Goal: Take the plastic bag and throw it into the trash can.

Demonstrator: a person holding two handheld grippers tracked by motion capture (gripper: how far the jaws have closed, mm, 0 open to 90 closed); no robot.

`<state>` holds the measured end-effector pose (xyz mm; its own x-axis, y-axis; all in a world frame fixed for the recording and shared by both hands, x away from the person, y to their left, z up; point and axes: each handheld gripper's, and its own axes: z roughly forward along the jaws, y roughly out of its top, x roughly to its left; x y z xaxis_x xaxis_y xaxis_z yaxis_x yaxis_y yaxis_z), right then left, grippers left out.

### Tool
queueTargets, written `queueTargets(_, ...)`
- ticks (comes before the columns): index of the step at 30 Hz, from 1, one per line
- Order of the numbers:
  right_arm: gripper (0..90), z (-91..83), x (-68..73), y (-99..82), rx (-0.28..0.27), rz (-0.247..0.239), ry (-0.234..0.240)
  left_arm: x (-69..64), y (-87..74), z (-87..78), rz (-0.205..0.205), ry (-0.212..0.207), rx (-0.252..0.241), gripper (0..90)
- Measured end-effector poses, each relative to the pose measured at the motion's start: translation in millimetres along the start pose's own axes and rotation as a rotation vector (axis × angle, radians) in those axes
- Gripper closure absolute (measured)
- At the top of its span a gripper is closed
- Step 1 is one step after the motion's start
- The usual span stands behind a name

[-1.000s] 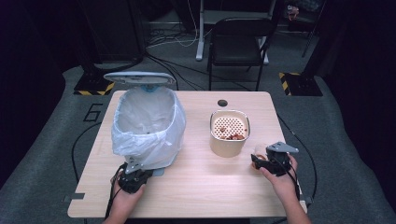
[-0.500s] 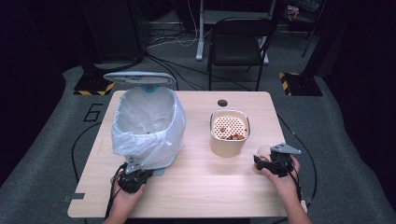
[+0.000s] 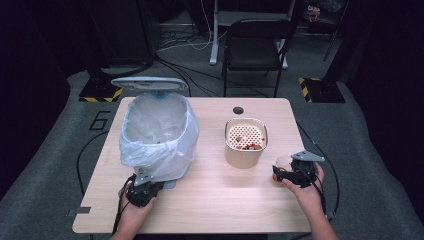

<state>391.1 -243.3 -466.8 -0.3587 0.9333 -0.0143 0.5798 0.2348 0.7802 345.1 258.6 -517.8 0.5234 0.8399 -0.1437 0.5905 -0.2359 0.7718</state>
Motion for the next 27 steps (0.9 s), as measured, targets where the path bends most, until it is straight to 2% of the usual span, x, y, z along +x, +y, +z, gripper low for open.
queueTargets(7, 12.9, -9.5, 3.6, 10.4, -0.027, -0.038, 0.001, 0.0, 0.0, 0.0, 0.001, 0.0, 0.0, 90.0)
queueTargets(14, 15.9, -18.0, 16.4, 29.9, -0.065, -0.074, 0.043, 0.0, 0.0, -0.1, 0.001, 0.0, 0.001, 90.0)
queueTargets(21, 32.8, -17.3, 24.7, 52.2, -0.078, -0.099, 0.101, 0.3, 0.0, -0.1, 0.0, -0.002, 0.0, 90.0)
queueTargets(24, 41.1, -14.8, 25.6, 61.0, -0.072, -0.086, 0.111, 0.3, 0.0, 0.0, 0.0, -0.003, 0.0, 90.0)
queueTargets(27, 45.1, -12.1, 25.2, 69.3, -0.067, -0.075, 0.111, 0.3, 0.0, 0.0, 0.0, -0.003, 0.0, 90.0)
